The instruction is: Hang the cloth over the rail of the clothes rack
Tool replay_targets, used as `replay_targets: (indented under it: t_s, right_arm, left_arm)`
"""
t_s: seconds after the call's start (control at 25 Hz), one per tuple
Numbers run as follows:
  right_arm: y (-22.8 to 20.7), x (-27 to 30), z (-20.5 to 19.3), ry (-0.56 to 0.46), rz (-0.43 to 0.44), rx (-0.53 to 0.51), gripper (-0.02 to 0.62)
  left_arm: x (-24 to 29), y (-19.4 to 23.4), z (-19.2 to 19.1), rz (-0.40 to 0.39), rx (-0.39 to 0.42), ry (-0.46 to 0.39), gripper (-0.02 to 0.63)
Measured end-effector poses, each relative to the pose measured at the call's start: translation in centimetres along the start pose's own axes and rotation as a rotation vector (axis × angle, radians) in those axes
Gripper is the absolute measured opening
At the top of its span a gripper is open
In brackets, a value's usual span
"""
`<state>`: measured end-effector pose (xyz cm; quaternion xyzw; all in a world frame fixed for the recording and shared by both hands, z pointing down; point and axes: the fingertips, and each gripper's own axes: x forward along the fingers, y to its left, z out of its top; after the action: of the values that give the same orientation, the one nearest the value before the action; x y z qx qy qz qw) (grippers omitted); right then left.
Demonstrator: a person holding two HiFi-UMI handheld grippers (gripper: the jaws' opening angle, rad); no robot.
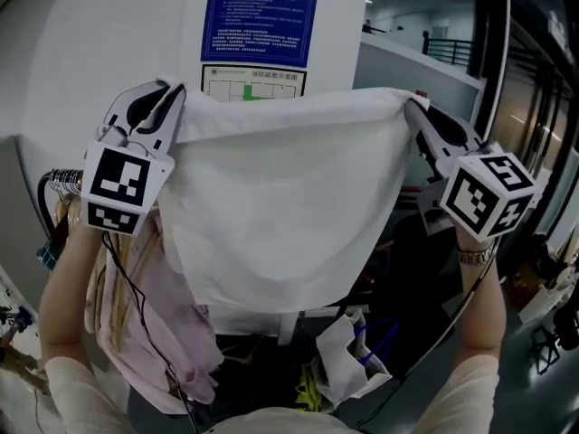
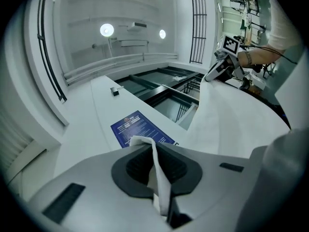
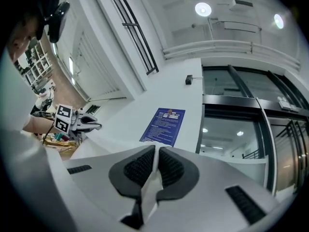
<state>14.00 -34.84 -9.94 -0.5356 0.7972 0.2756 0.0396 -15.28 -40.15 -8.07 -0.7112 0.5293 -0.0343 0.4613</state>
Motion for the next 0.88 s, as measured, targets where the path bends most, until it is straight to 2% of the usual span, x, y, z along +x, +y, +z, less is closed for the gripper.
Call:
replay_targets:
  t_s: [0.12,0.24,0.44,0.64,0.76,0.88]
  right_arm:
    - [-1.3,3.3,-0.3,0.024,0.014,0.029,0.023]
    - [-2.1,5.8,-1.8,0.056,0.051,0.056,0.023]
    - [-3.5,9.1,-7.1,0.141,0.089,0.083,0.023]
    - [-3.4,10.5,-10.1,0.214,0.227,0.198,0.025]
    - [-3.4,10.6,-10.8,0.265,0.278,0.181,0.06]
    - [-3.3,10.4,-11.8,0.345,0.31,0.167,0.092]
  left_arm:
    - [3.1,1.0,-1.5,-0.02,0.011,0.043,0.017]
    - [5.7,0.7,-3.4,-0.048,0.075,0.104,0.017]
    - [8.6,-1.9,-6.8,-0.113,0.159,0.195,0.017]
    - [9.4,-2.8,-8.7,-0.189,0.227,0.293,0.017]
    - [9.9,-3.5,-10.3,-0.245,0.262,0.376,0.018]
    - [10.3,-3.5,-11.0,-0.275,0.277,0.412,0.017]
